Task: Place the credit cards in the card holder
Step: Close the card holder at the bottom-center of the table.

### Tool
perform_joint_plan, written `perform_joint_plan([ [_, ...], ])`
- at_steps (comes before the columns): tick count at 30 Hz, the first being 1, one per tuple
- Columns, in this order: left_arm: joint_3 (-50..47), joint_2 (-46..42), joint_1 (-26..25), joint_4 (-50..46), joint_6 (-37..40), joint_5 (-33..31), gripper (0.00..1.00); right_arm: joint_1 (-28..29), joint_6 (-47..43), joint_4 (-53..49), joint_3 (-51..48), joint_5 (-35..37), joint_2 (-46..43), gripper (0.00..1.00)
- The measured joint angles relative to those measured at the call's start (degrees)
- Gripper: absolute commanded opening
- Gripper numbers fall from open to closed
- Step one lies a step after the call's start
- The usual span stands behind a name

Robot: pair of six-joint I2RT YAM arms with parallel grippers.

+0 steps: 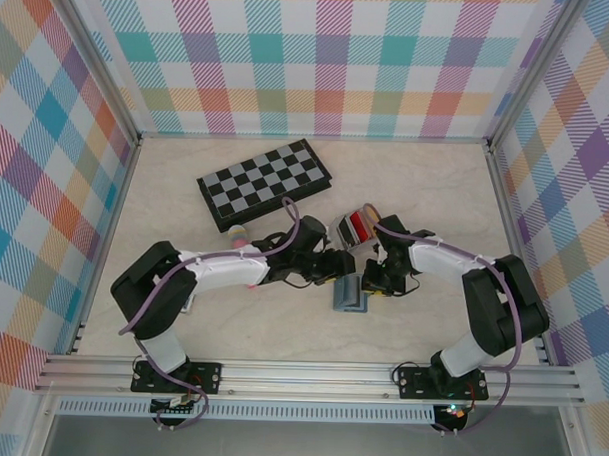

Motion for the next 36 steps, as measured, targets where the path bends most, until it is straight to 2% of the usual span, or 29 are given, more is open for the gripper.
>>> perform_joint_plan([
  [4, 0.2, 2.5, -0.3, 0.8, -0.7, 0.1, 0.52, -0.6, 0.5, -2.3, 0.0, 2.3, -3.3, 0.28],
  [10, 0.2, 3.3, -0.3, 0.9, -1.6, -0.3, 0.52, -1.6, 0.3, -4.1, 0.1, 2.6, -7.7, 0.25],
  [28, 0.2, 3.7, -0.3, 0.8, -1.8, -0.3, 0.52, -1.7, -0.2, -7.1, 1.1, 0.8, -10.0, 0.16],
  [36, 0.3, 4.0, -0.4, 0.7, -1.8, -0.3, 0.51, -1.7, -0.2, -7.2, 1.2, 0.5, -9.8, 0.16],
])
